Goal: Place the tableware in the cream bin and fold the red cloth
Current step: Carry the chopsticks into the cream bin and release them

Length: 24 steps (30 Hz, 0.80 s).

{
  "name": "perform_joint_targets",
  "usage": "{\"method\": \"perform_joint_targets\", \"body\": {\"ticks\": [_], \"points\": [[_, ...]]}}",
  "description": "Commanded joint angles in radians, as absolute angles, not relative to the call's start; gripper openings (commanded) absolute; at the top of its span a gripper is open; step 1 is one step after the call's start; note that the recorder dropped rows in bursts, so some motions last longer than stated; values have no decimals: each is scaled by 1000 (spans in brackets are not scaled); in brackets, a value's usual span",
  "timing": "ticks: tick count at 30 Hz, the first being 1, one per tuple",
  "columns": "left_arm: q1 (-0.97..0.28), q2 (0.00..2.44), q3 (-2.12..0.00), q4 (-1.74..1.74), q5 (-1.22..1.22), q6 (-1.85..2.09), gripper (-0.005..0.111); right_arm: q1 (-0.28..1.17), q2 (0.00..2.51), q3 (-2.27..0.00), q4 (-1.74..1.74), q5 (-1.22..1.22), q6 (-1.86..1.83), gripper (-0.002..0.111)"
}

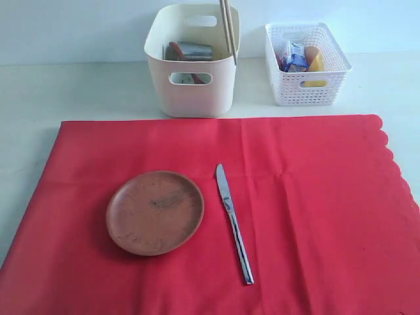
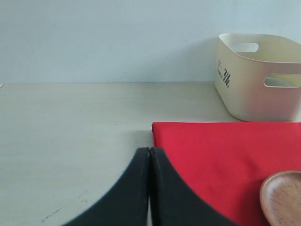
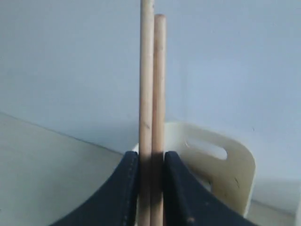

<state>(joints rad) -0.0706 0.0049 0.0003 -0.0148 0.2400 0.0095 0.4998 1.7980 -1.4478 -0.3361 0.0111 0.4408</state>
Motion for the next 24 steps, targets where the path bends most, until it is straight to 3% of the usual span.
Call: {"method": "perform_joint_targets", "body": {"ticks": [1,6,19,24], "points": [[-69,0,0,-14,238,11,1,488,1884,-1506,-359,-201,357,0],[-69,0,0,-14,238,11,1,488,1987,-1580,-354,-269,178,0],[-69,0,0,-14,238,11,1,475,2089,-1638,-318,-271,177,0],[-69,0,0,-14,238,11,1,475,2092,-1638,-315,-271,183,12]]}}
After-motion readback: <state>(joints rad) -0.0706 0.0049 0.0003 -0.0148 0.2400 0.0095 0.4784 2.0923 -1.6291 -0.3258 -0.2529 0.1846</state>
